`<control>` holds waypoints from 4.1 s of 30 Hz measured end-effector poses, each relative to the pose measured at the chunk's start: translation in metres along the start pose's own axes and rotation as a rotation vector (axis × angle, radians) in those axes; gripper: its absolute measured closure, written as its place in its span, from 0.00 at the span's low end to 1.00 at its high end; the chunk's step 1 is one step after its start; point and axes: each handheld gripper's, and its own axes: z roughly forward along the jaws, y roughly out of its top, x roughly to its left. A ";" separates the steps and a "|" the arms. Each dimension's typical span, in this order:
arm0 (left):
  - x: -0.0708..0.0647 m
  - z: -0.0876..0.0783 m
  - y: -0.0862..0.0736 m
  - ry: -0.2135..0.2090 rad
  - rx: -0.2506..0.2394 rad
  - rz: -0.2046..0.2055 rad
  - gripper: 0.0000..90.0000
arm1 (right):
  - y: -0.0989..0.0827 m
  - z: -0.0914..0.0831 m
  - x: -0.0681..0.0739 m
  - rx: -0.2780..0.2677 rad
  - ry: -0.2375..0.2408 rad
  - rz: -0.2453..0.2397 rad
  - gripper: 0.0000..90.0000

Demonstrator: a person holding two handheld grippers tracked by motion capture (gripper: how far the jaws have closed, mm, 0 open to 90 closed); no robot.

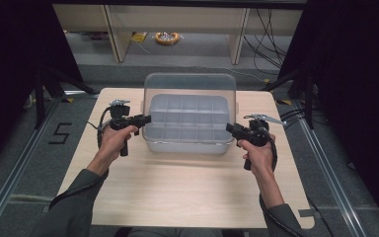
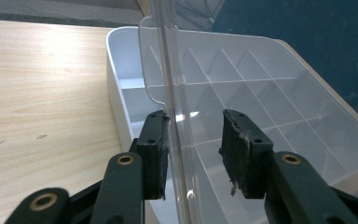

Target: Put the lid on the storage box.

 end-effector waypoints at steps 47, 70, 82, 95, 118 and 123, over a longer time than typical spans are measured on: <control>0.017 0.035 -0.010 0.016 0.065 -0.076 0.59 | -0.008 0.040 -0.010 0.071 -0.073 0.087 0.58; 0.021 0.037 -0.017 0.009 0.082 -0.127 0.54 | -0.003 0.045 -0.008 0.107 -0.101 0.059 0.54; 0.017 0.038 -0.014 0.013 0.090 -0.125 0.52 | -0.008 0.040 -0.011 0.083 -0.076 0.094 0.55; 0.016 0.037 -0.010 0.033 0.094 -0.089 0.48 | -0.008 0.037 -0.012 0.066 -0.086 0.097 0.54; 0.024 0.039 -0.007 0.010 0.081 -0.162 0.51 | 0.003 0.057 -0.035 0.075 -0.101 0.215 0.62; 0.030 0.042 -0.004 0.020 0.068 -0.182 0.51 | 0.007 0.067 -0.038 0.073 -0.102 0.229 0.66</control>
